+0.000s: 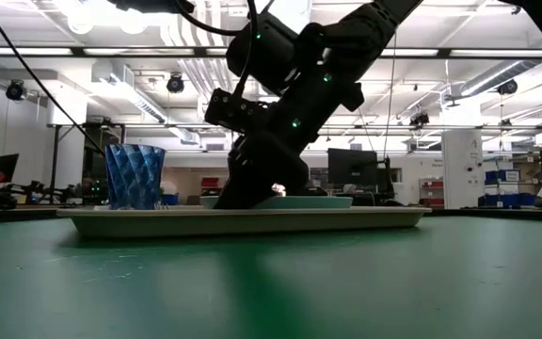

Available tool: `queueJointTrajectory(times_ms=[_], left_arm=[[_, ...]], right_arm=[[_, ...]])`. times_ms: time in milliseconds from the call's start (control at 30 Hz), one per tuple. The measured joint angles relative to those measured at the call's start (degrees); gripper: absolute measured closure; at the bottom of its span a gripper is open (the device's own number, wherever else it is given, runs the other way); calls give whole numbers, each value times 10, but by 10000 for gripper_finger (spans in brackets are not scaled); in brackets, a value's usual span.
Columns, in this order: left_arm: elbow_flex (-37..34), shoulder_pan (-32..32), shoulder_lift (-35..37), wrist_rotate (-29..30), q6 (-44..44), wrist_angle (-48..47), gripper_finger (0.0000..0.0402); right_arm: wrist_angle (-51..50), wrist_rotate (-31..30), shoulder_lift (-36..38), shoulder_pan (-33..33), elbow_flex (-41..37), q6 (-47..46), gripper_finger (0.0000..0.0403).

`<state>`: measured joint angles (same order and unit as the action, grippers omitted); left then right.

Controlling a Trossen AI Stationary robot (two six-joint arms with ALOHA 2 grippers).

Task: Pick and place plate/cup/fork/spoon on tray
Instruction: Adjust the position of the spoon and fork on the white tray

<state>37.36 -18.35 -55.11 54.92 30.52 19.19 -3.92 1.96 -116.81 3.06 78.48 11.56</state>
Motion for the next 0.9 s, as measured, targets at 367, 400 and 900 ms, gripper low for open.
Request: queueJointTrajectory(times_ms=[367, 400, 900], left_arm=[[1, 0, 0, 0, 0, 1, 402], [1, 0, 0, 0, 0, 1, 402], [0, 0, -2, -1, 0, 0, 402]], right_arm=[[0, 0, 0, 0, 0, -20, 394], [0, 0, 0, 0, 0, -20, 394], [23, 0, -5, 0, 0, -20, 394]])
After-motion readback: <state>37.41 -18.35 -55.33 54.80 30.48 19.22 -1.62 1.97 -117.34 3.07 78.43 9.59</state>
